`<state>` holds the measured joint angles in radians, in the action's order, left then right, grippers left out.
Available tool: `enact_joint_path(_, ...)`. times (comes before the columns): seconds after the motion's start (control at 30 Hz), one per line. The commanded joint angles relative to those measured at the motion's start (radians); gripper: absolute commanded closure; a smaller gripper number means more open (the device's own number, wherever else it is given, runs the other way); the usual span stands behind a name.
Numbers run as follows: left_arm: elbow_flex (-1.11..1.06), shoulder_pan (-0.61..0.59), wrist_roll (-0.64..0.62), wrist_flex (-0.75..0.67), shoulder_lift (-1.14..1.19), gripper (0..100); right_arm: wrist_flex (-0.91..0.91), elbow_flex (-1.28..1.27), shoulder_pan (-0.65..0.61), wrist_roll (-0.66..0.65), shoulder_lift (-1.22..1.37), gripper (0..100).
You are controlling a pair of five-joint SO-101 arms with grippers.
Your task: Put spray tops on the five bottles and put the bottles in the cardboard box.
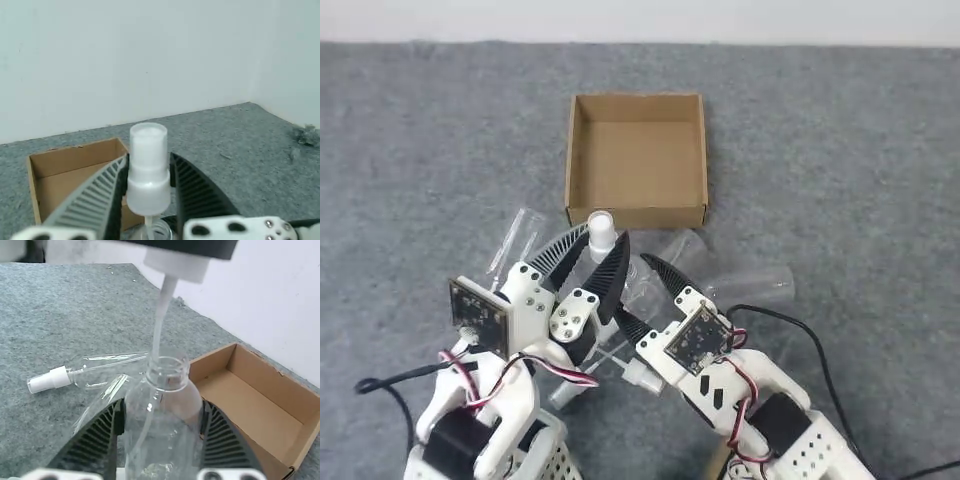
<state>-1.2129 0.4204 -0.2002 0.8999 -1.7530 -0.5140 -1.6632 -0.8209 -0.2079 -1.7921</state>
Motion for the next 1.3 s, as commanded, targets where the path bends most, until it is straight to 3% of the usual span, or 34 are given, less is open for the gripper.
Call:
enact_joint_path(0.0,0.005,0.008,0.012,0.0,-0.003,99,0.01,-0.018,0.021,-0.014,-0.022,92.8)
enact_joint_path(0.57,0.005,0.008,0.014,0.0,-0.003,98,0.012,-0.018,0.021,-0.014,-0.022,92.8)
enact_joint_path(1.13,-0.051,0.089,0.132,-0.005,-0.003,98,0.013,-0.018,0.021,-0.014,-0.022,92.8)
enact_joint_path(1.27,-0.051,0.089,0.132,0.0,-0.003,92,0.013,-0.018,0.021,-0.014,-0.022,92.8)
